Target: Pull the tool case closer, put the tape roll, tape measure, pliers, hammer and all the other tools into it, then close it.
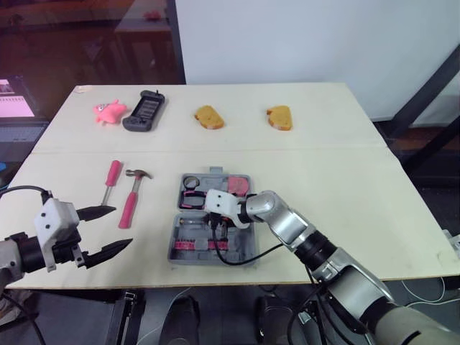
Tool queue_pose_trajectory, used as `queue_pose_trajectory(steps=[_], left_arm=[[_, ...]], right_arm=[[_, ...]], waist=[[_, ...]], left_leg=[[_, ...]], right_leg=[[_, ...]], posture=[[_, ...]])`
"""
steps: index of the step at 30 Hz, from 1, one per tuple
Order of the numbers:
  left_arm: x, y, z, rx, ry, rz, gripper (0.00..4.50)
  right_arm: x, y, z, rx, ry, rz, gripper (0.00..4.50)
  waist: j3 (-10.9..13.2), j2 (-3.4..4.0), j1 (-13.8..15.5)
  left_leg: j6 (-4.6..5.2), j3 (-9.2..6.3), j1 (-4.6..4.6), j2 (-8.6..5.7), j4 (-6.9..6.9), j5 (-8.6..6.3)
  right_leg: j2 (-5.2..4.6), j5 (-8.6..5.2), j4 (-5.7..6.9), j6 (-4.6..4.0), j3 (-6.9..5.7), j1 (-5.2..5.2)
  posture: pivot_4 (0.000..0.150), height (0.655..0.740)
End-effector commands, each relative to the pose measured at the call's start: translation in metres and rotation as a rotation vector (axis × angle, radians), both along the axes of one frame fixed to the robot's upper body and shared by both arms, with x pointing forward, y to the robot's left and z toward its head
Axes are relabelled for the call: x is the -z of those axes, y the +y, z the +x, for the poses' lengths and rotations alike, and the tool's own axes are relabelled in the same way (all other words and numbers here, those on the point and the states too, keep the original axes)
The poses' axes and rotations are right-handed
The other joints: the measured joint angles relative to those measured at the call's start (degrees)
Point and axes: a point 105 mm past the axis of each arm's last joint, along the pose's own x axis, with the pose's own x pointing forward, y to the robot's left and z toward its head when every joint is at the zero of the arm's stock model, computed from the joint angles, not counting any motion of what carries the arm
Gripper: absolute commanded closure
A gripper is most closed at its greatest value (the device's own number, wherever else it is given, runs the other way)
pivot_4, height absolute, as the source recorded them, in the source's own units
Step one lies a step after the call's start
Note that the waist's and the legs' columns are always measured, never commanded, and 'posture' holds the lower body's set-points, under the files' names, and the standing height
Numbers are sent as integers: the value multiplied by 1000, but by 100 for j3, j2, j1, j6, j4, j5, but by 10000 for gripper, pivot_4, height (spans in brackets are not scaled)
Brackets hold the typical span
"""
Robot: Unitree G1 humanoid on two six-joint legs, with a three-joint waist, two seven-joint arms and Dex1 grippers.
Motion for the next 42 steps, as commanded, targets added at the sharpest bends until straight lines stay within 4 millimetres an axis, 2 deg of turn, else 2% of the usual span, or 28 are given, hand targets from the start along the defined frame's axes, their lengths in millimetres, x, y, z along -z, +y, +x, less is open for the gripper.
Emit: queue_pose_trajectory(steps=[1, 2, 4, 7, 8, 10, 14, 16, 18, 21, 24, 27, 31, 34, 37, 42], left_arm=[[-3, 2, 3, -4, -3, -10, 0], [-3, 3, 3, -9, -2, -16, 0], [0, 11, 5, -42, 0, -23, 0], [6, 31, 8, -116, 7, -10, 0], [9, 37, 8, -137, 12, 8, 0], [11, 47, 7, -166, 8, 25, 0], [7, 77, 7, -305, -89, -28, 0], [4, 94, 9, -394, -186, -39, 0], [3, 107, 10, -458, -233, -51, 0], [9, 123, 0, -560, -289, -81, 0], [20, 130, -12, -608, -272, -107, 0], [28, 131, -19, -634, -256, -122, 0], [37, 133, -25, -659, -235, -115, 0], [32, 130, -27, -656, -245, -113, 0], [29, 127, -29, -656, -244, -113, 0], [41, 114, -45, -695, -159, -179, 0]], right_arm=[[-49, 6, 2, -28, -128, 173, 44258], [-57, 5, 0, -29, -130, 211, 44258], [-75, -11, 1, -11, -165, 263, 44258], [-88, -49, -5, 29, -116, 288, 35689], [-92, -59, -5, 68, -116, 312, 30048], [-97, -76, -4, 142, -140, 348, 22245], [-94, -144, -19, 384, -150, 398, 1068], [-90, -169, -25, 490, -163, 415, 376], [-87, -184, -31, 552, -177, 412, 376], [-80, -222, -50, 695, -219, 416, 376], [-75, -250, -62, 790, -230, 404, 376], [-68, -267, -67, 839, -235, 374, 376], [-60, -282, -69, 882, -234, 355, 376], [-64, -283, -62, 883, -250, 374, 376], [-63, -262, -60, 755, -225, 332, 376], [-95, -217, -45, 556, -160, 375, 376]], waist=[[0, 0, 4], [0, 0, 12], [0, 0, 14], [-1, -2, 51], [-1, -4, 50], [-1, -6, 37], [-1, -7, 47], [0, -7, 50], [0, -10, 34], [-1, -11, 35], [-1, -11, 19], [-1, -12, 20], [-8, -24, 37], [-9, -24, 28], [-9, -23, 28], [-7, -21, -39]], left_leg=[[0, 0, 0, 0, 0, 0], [0, 0, 0, 0, -1, 0], [0, 0, 0, 0, -2, 0], [0, 0, -1, -1, -2, 0], [0, 0, 0, -1, -2, 0], [0, 0, 1, 0, -3, 0], [0, 0, 4, -1, -18, 0], [0, 1, 5, -1, -21, 0], [0, 1, 12, -1, -21, 0], [0, 1, 19, -1, -22, 0], [0, 3, 19, -1, -29, -1], [0, 3, 26, -1, -26, -1], [-2, 2, 44, 0, -25, -1], [-2, 2, 49, 0, -26, -2], [-2, 2, 49, 0, -28, -2], [0, 3, 58, 1, -30, -3]], right_leg=[[0, 1, 0, 2, 0, -1], [0, 4, 0, 7, 0, -2], [0, 5, 1, 10, 0, -2], [-1, 2, -4, 11, 0, 2], [-1, 1, -8, 8, -1, 5], [-1, -4, -8, 0, -1, 4], [-1, -7, -11, -5, -1, 2], [-1, -8, -18, -4, -1, 4], [0, -8, -21, -5, -1, 9], [0, -11, -24, -9, 0, 14], [-1, -10, -48, -6, -1, 27], [-1, -10, -60, -14, 0, 37], [-1, -12, -70, -20, -1, 64], [-2, -12, -84, -20, -1, 77], [-2, -12, -83, -20, -1, 76], [-2, -12, -84, -20, 1, 79]], posture=[[1500, 7207], [1500, 7207], [1500, 7207], [1500, 7207], [1500, 7207], [1500, 7207], [1500, 7207], [1500, 7207], [1500, 7207], [1500, 7207], [1500, 7207], [1500, 7207], [1500, 7207], [1500, 7207], [1500, 7207], [1500, 7207]])
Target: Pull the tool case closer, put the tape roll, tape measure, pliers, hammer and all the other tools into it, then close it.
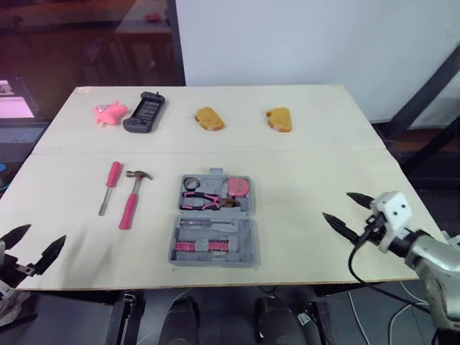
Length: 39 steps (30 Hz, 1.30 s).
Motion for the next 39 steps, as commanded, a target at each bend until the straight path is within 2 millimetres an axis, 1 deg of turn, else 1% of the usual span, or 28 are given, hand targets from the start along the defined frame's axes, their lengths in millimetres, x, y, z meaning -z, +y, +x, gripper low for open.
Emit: queue_pose_trajectory(steps=[1, 3, 5, 7, 9, 11, 13, 16, 17, 21, 24, 26, 27, 28, 30, 31, 33, 35, 39], left_arm=[[-2, -5, -7, -39, 7, -55, 0], [-1, -11, -4, -72, 10, -119, 0], [-1, -16, 0, -90, 3, -169, 0], [-1, -27, 9, -113, 27, -163, 0], [-5, -42, 17, -102, 30, -195, 0], [-8, -51, 25, -112, 38, -181, 0], [-11, -59, 33, -128, 44, -152, 0], [-13, -70, 43, -108, 64, -167, 0], [-11, -73, 45, -106, 88, -170, 0], [-9, -74, 64, -124, 139, -148, 0], [-18, -76, 87, -138, 130, -149, 0], [-18, -85, 101, -93, 189, -214, 0], [-23, -88, 110, -80, 174, -213, 0], [-25, -93, 122, -74, 175, -187, 0], [-28, -96, 139, -82, 172, -144, 0], [-27, -95, 146, -90, 176, -136, 0], [-24, -94, 159, -114, 176, -176, 0], [-19, -97, 171, -123, 188, -167, 0], [-9, -95, 187, -154, 203, -156, 0]], right_arm=[[-32, 34, 8, -151, -14, -15, 376], [-40, 59, 9, -265, 33, -31, 376], [-47, 74, 9, -333, 53, -41, 376], [-53, 96, 9, -424, 77, -79, 376], [-58, 120, 5, -524, 85, -103, 376], [-63, 137, -2, -610, 106, -102, 376], [-69, 146, -6, -659, 117, -102, 376], [-76, 152, -11, -696, 130, -113, 376], [-78, 153, -11, -701, 126, -123, 376], [-82, 154, -9, -703, 119, -140, 376], [-83, 155, -6, -675, 121, -144, 376], [-81, 154, -3, -645, 134, -150, 376], [-80, 155, -3, -643, 139, -151, 376], [-80, 157, -3, -637, 143, -140, 376], [-81, 159, -4, -625, 147, -129, 376], [-81, 159, -4, -621, 149, -128, 376], [-82, 158, -3, -609, 148, -133, 376], [-83, 156, -1, -590, 142, -143, 376], [-85, 153, 4, -556, 128, -153, 376]], waist=[[2, 5, 5], [2, 2, 39], [2, -8, 83], [4, -13, 109], [4, -13, 130], [4, -13, 146], [4, -13, 159], [4, -13, 167], [4, -14, 171], [5, -14, 193], [6, -16, 205], [6, -18, 197], [6, -18, 193], [6, -17, 193], [7, -19, 197], [7, -19, 192], [7, -19, 172], [7, -20, 170], [8, -21, 192]], left_leg=[[0, 0, 1, 0, 0, 0], [0, -2, 1, 0, 1, 0], [0, -4, 0, 0, 1, 0], [0, -4, -4, 0, 5, 0], [0, -5, -9, -1, 10, 0], [0, -5, -12, -1, 9, 0], [0, -5, -14, -1, 7, 0], [0, -5, -18, -2, 8, 0], [0, -5, -18, -2, 8, 0], [0, -5, -18, -2, 8, 0], [0, -6, -19, -4, 10, 1], [0, -6, -22, -4, 12, 1], [0, -6, -23, -4, 12, 1], [0, -6, -23, -4, 11, 1], [0, -8, -24, -5, 10, 1], [1, -10, -25, -5, 10, 1], [1, -10, -26, -5, 9, 1], [1, -10, -26, -5, 7, 1], [1, -10, -28, -5, 7, 2]], right_leg=[[0, 0, 0, 0, 0, 0], [0, 0, 1, -1, 0, -1], [0, -2, 0, -2, -1, 2], [-1, -2, -2, -2, -2, 2], [-1, -1, -3, -3, -1, 2], [0, -1, -2, -3, -1, -1], [0, -1, 0, -3, -1, -5], [0, 0, 0, -2, -2, -7], [0, 0, 0, -2, -2, -7], [1, 0, 1, -2, -3, -9], [1, 0, 2, -2, -4, -8], [1, 1, 1, -1, -4, -8], [1, 1, 2, -1, -4, -9], [1, 1, 1, 0, -4, -9], [2, 3, 4, 3, -7, -10], [3, 4, 4, 4, -8, -10], [3, 12, 2, 20, -8, -11], [4, 14, 5, 23, -8, -15], [5, 15, 7, 26, -8, -17]], posture=[[1500, 7207], [1500, 7207], [1500, 7207], [1500, 7207], [1500, 7207], [1500, 7207], [1500, 7207], [1500, 7207], [1500, 7207], [1500, 7207], [1500, 7207], [1500, 7207], [1500, 7207], [1500, 7207], [1500, 7207], [1500, 7207], [1500, 7207], [1500, 7207], [1500, 7207]])
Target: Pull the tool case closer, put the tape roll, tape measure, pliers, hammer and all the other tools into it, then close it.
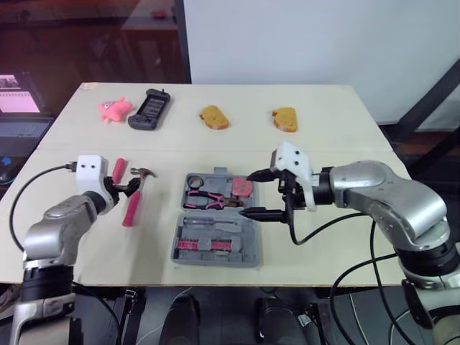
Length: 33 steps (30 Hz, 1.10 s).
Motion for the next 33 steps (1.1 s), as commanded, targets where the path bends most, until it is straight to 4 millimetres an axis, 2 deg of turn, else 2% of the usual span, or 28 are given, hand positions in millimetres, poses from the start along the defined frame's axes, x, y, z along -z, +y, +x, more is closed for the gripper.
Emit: queue_pose_trajectory(steps=[1, 8, 12, 20, 23, 28, 30, 33], left_arm=[[-2, 6, 13, -34, -22, 38, 0], [19, -6, 36, 12, 1, 34, 0], [29, -17, 42, 44, 18, 31, 0], [48, -26, 49, 42, 58, 19, 0], [53, -25, 48, 31, 77, 34, 7923], [52, -22, 47, 25, 67, 38, 32334], [49, -22, 46, 34, 59, 31, 44348], [41, -21, 46, 41, 39, 22, 44348]], right_arm=[[-16, 0, 2, 12, -77, 8, 376], [-19, -9, 18, 92, -101, -3, 376], [-19, -14, 25, 128, -113, -18, 376], [-21, -18, 33, 179, -120, -21, 376], [-22, -20, 34, 181, -131, -34, 0], [-24, -24, 41, 217, -146, -35, 0], [-24, -25, 43, 222, -146, -39, 0], [-23, -25, 45, 226, -149, -39, 0]], waist=[[1, -1, 10], [1, -2, 21], [2, -3, 12], [2, -3, 28], [1, -2, 21], [1, -2, 28], [1, -2, 28], [1, -2, 20]], left_leg=[[0, 0, -2, 0, 0, 0], [-1, 0, -6, -1, 2, 1], [-1, 0, -8, -1, 1, 1], [-1, 0, -8, -1, 2, 1], [-1, 0, -7, -1, 3, 1], [-2, 0, -7, -1, 3, 1], [-2, 0, -7, -1, 2, 1], [-2, 0, -7, -1, 2, 1]], right_leg=[[0, 0, 0, 0, -1, -1], [0, 1, -1, 2, -3, -1], [0, 6, -1, 11, -3, -4], [0, 7, 1, 14, -3, -2], [0, 8, 1, 15, -3, -2], [0, 8, 1, 16, -3, -1], [-1, 8, 1, 16, -3, -1], [0, 9, 0, 16, -3, -1]], posture=[[1500, 7207], [1500, 7207], [1500, 7207], [1500, 7207], [1500, 7207], [1500, 7207], [1500, 7207], [1500, 7207]])
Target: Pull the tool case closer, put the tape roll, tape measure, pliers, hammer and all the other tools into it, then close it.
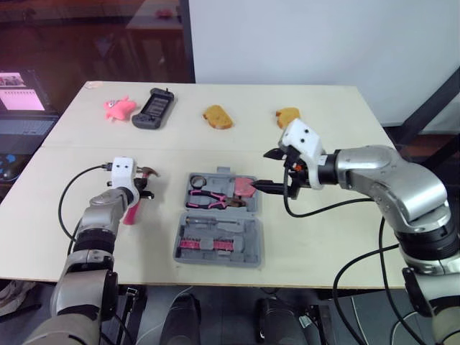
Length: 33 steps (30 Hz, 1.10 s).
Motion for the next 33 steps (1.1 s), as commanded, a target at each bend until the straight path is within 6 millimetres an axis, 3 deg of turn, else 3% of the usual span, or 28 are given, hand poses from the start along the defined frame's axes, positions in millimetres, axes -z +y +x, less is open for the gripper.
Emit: queue_pose_trajectory(steps=[1, 4, 9, 12, 14, 19, 22, 26, 31, 33], left_arm=[[-9, -2, -2, 31, -16, -4, 44348], [-21, -1, -3, 55, -47, 28, 44348], [-82, -8, -9, 188, -144, 113, 44348], [-101, -29, -24, 413, -182, 295, 44348], [-109, -40, -34, 514, -189, 323, 44348], [-114, -93, -88, 1005, -13, 265, 44348], [-110, -112, -108, 1182, 73, 286, 44348], [-96, -145, -118, 1375, 165, 380, 44348], [-83, -188, -114, 1474, 262, 392, 44348], [-79, -197, -113, 1491, 298, 402, 44348]], right_arm=[[-13, 1, 3, -4, -59, 4, 0], [-13, 1, 3, -6, -60, 6, 0], [-14, 2, 0, -33, -52, 16, 0], [-14, -2, -6, -65, -37, 11, 0], [-13, -9, -8, -70, -29, -7, 0], [-8, -32, -28, -130, -3, -82, 0], [-6, -40, -40, -159, 5, -113, 0], [1, -51, -54, -139, 50, -148, 0], [7, -57, -64, -83, 58, -156, 0], [8, -58, -66, -68, 62, -156, 0]], waist=[[0, 0, -3], [1, -1, -10], [12, -15, -15], [13, -14, -14], [12, -6, 1], [20, -12, -3], [26, -3, -6], [29, 3, -6], [30, 3, 11], [32, 1, 6]], left_leg=[[0, 0, 0, 0, 0, 0], [0, 0, 0, 0, -1, 0], [-3, 0, -14, 1, -3, 2], [-6, 0, -22, 1, -3, 4], [-7, 1, -24, 0, -5, 4], [-7, 1, -40, 1, -3, 4], [-6, 0, -58, 1, 5, 4], [-5, -1, -58, 1, 9, 5], [6, -9, -87, 1, 60, -1], [15, -10, -97, -1, 81, -6]], right_leg=[[0, 0, 0, 0, 0, 0], [0, 0, 0, 0, 0, -1], [1, 0, 7, 0, 0, -22], [0, 1, 8, 0, 1, -29], [0, 1, 4, 0, 2, -29], [0, -1, 2, -2, 1, -43], [-1, -1, 3, -2, 3, -59], [0, -1, 4, -2, 4, -60], [0, -2, 4, -2, 4, -59], [0, -1, 5, 0, 4, -59]], posture=[[1500, 7207], [1500, 7207], [1500, 7207], [1500, 7207], [1500, 7207], [1500, 7207], [1500, 7207], [1500, 7207], [1500, 7207], [1500, 7207]])
